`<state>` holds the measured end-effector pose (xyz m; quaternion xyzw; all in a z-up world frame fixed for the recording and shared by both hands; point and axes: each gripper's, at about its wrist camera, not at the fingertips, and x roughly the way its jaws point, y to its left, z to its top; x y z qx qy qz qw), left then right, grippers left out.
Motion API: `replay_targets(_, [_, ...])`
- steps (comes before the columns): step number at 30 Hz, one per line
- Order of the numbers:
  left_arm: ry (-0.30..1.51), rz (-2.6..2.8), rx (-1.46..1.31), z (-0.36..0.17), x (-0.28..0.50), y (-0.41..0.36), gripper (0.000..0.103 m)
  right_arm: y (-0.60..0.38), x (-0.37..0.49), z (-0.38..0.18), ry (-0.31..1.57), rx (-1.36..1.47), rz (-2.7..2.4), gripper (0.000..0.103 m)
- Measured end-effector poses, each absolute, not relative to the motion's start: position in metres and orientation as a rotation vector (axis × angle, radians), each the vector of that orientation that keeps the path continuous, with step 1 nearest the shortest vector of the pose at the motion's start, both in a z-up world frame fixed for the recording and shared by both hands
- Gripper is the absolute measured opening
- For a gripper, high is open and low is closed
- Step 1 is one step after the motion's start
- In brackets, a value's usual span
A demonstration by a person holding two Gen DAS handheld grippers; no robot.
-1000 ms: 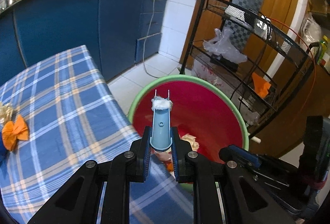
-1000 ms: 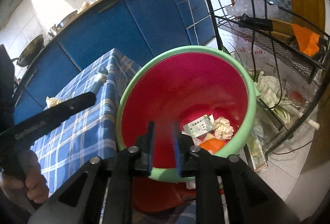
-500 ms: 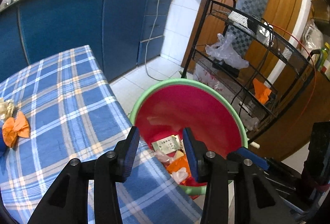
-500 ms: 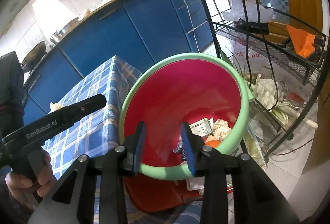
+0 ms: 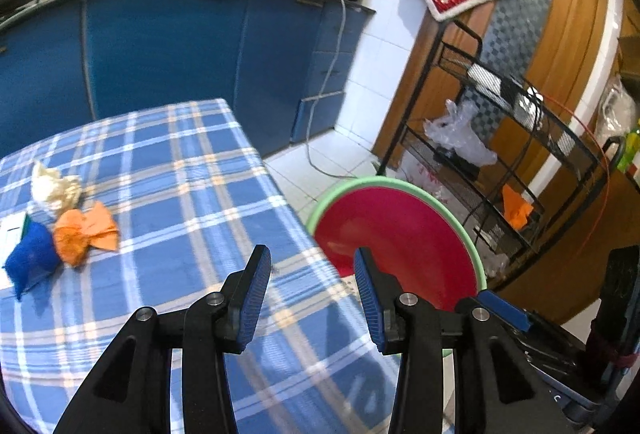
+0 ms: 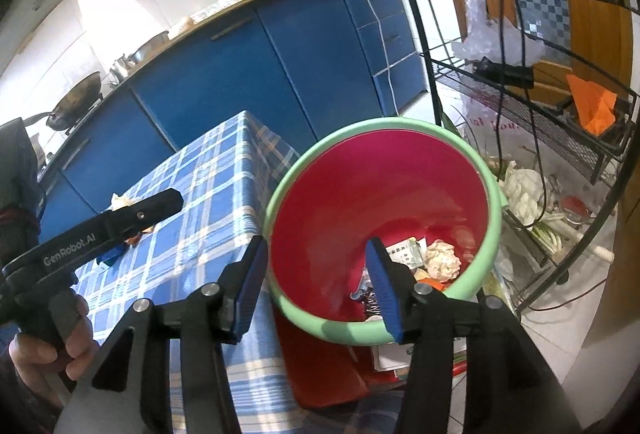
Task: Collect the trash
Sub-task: 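Move both open tools back over the table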
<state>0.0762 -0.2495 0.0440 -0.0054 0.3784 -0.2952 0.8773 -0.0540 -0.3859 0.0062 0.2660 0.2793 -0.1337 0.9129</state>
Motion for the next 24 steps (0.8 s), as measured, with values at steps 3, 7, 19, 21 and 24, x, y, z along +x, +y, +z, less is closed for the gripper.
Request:
replay_targets(3, [0.773,-0.591,-0.026,0.049,0.076,-0.233,0.045,-0.377,-0.051,0.011,0.574,0.533,-0.261,0.055])
replay_targets(7, [0.763,-0.558,-0.045,0.054,0.076,-0.212,0.045,-0.362,-0.046,0.018,0.571,0.511,-0.241,0.061])
replay_targets(19, [0.728,-0.457,-0.106,0.064,0.074,-0.146,0.045,-0.321,-0.027,0.03,0.578,0.47,-0.174,0.065])
replay_targets(21, [0.724,-0.44,-0.11,0.066,0.074,-0.137,0.045,-0.314,-0.023,0.031,0.581,0.466,-0.162,0.065])
replay_targets(24, [0.716,-0.404,-0.12,0.067,0.075,-0.117,0.045,-0.304,-0.017,0.032,0.589,0.458,-0.143,0.065])
